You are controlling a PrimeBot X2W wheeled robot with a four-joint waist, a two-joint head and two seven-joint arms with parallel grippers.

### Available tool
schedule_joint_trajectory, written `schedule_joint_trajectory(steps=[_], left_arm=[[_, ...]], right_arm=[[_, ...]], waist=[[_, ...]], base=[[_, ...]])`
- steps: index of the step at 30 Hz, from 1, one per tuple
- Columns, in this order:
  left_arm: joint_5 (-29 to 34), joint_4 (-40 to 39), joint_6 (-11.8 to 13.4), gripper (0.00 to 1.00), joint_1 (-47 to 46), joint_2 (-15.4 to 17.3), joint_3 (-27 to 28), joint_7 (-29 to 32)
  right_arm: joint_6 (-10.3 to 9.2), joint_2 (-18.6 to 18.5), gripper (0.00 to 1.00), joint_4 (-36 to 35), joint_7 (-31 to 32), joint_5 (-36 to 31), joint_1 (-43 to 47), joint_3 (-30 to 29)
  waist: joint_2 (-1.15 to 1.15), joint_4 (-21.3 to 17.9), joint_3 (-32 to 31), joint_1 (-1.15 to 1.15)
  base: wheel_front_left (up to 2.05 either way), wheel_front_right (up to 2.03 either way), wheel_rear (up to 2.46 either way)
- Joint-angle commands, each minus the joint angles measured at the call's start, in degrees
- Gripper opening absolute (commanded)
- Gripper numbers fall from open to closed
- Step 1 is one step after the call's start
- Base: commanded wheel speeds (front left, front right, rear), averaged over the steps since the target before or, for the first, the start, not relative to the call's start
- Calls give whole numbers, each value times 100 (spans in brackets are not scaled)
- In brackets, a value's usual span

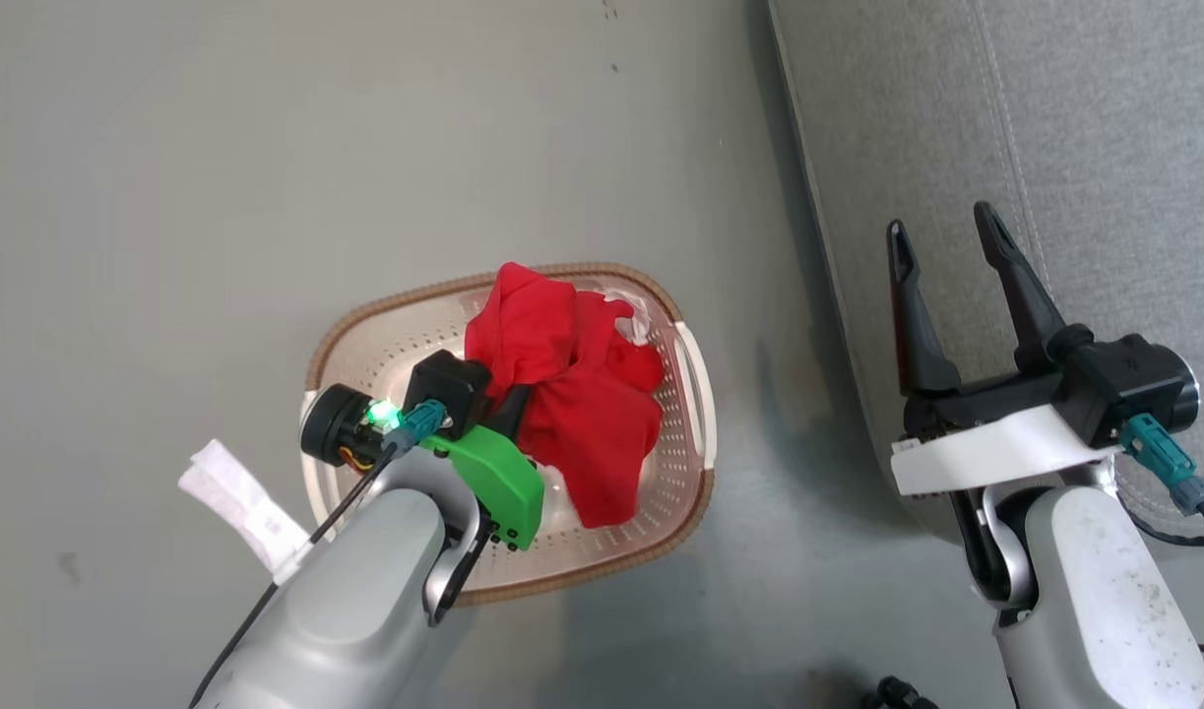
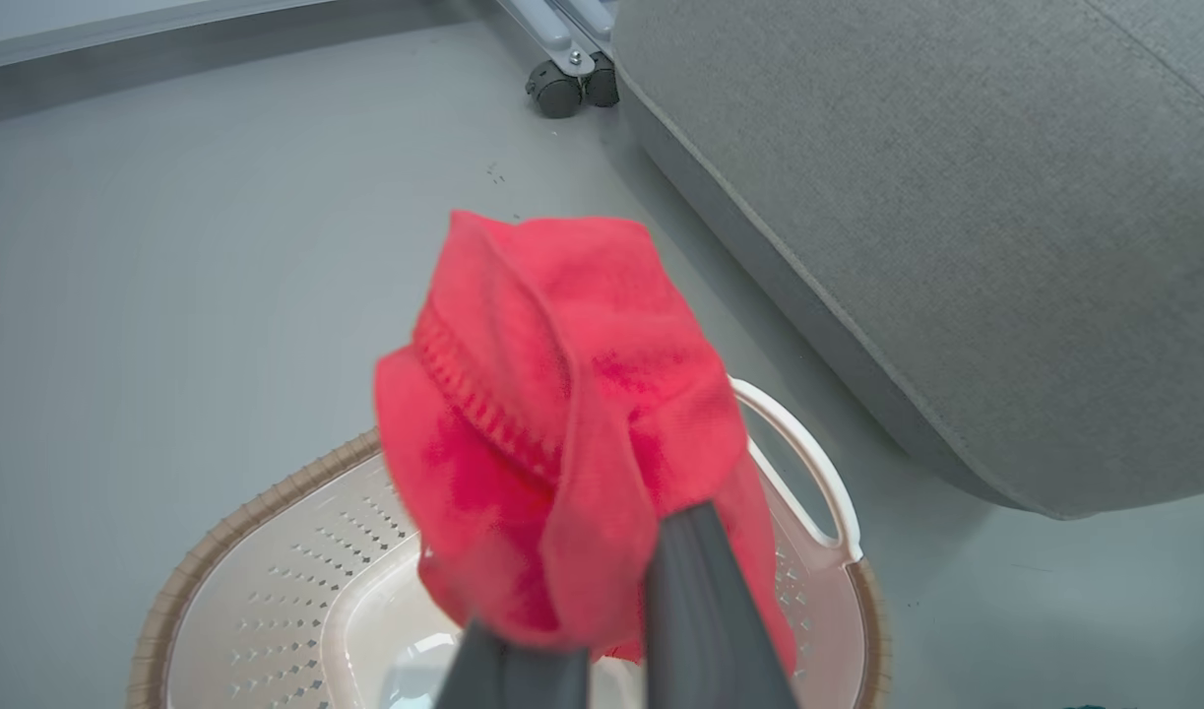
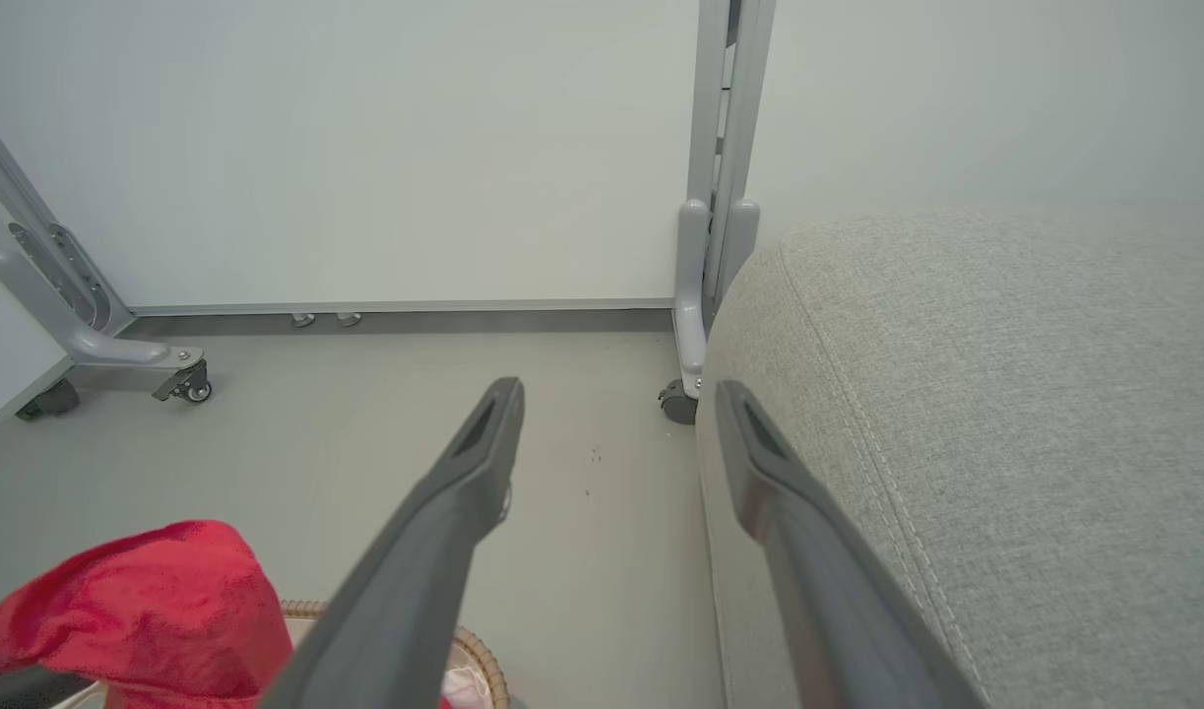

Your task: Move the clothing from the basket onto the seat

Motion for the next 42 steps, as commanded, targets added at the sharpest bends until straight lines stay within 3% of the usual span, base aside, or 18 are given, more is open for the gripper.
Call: schedule_joint_trajectory(steps=[1, 13, 30, 42], left_arm=[[95, -159, 26, 0, 172, 82, 97, -2], [443, -1875, 79, 0, 721, 332, 1001, -2], [957, -3982, -98, 0, 1458, 141, 2090, -1], [1198, -4624, -264, 0, 2423, 43, 2305, 0]], right_arm=[[-8, -16, 100, -23, 35, -47, 126, -18], [-8, -50, 100, -154, 349, -59, 552, -104], [-8, -104, 100, -427, 769, 0, 1150, -9], [-8, -62, 100, -547, 960, 65, 1578, 172]], waist=[[0, 329, -546, 0], [0, 589, -1356, 0], [0, 695, -2274, 0], [0, 632, -2740, 0]], base=[[0, 0, 0], [0, 0, 0], [0, 0, 0], [0, 0, 0]])
